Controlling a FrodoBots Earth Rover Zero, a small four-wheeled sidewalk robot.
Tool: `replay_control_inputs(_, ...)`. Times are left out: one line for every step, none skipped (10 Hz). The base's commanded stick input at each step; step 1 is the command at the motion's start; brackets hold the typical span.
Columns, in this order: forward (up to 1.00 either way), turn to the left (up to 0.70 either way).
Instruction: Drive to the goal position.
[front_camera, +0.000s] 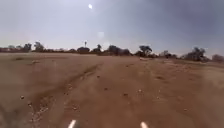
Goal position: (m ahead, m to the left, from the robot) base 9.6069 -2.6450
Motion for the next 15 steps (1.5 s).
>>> replay_control_inputs(0.7, 0.0)
replay_control_inputs(0.7, 0.0)
replay_control_inputs(0.7, 0.0)
replay_control_inputs(0.7, 0.0)
replay_control_inputs(0.7, 0.0)
replay_control_inputs(0.7, 0.0)
replay_control_inputs(0.7, -0.06)
replay_control_inputs(0.7, -0.26)
replay_control_inputs(0.7, -0.35)
replay_control_inputs(0.7, -0.35)
replay_control_inputs(0.7, -0.35)
replay_control_inputs(0.7, -0.35)
replay_control_inputs(0.7, -0.35)
replay_control_inputs(0.7, -0.35)
replay_control_inputs(0.7, -0.35)
